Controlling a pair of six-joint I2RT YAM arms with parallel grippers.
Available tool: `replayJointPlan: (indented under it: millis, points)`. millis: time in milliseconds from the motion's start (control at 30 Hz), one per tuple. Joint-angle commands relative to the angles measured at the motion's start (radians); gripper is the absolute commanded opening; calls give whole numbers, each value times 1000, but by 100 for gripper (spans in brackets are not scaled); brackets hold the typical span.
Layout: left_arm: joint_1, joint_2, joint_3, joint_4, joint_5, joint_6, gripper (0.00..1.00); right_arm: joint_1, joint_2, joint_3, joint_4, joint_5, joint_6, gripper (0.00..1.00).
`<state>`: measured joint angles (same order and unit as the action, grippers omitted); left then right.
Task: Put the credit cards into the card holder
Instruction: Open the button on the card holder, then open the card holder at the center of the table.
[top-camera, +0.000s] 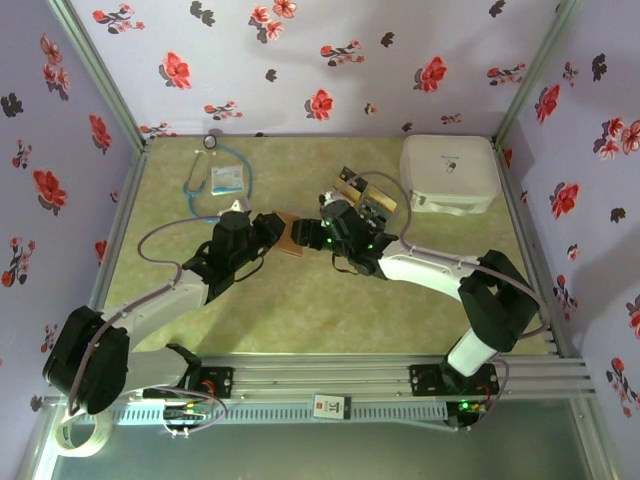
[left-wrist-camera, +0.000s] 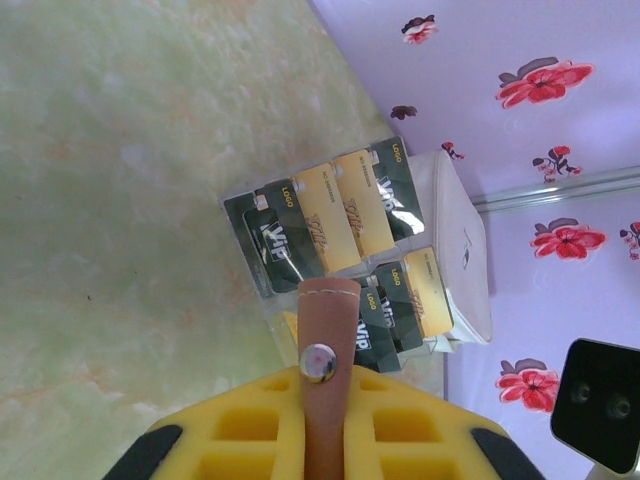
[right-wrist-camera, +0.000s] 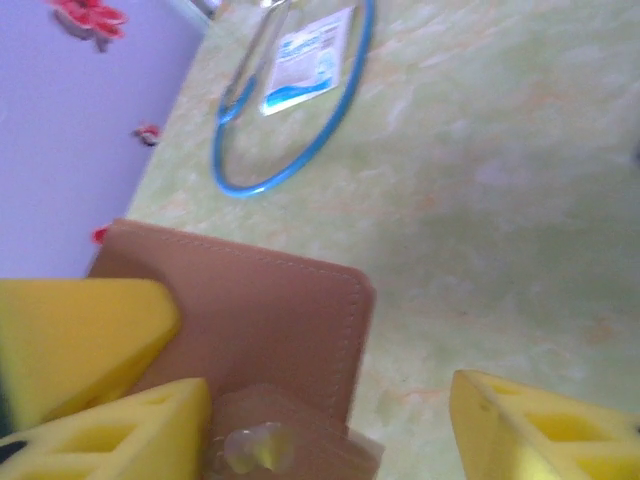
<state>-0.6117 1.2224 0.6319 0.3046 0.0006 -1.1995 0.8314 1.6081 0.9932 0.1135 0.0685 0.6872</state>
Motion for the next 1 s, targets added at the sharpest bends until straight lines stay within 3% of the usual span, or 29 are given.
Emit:
replayJointPlan:
  millis: [0,67,267,400,533,800,967]
  points:
    - [-10,-24,3,59,-1,-8,2,-23,-25,-15,-236,229,-11,62]
    - [-10,-22,0,55,-1,0,3,-36,-64,-31,-273,234,-12,62]
    - [-10,-12,-1,10,-1,94,3,-76,-242,-86,-232,40,16,66]
    - [-10,3,-22,51,26,113,3,-110,-286,-139,-57,-165,101,71]
    - [-10,40,-34,144,83,101,3,-117,-221,-149,98,-299,176,74]
    - [-5,81,-48,244,136,70,3,-127,-114,-203,201,-313,222,70]
    - [5,85,-68,287,142,47,3,-132,-84,-264,274,-328,250,59]
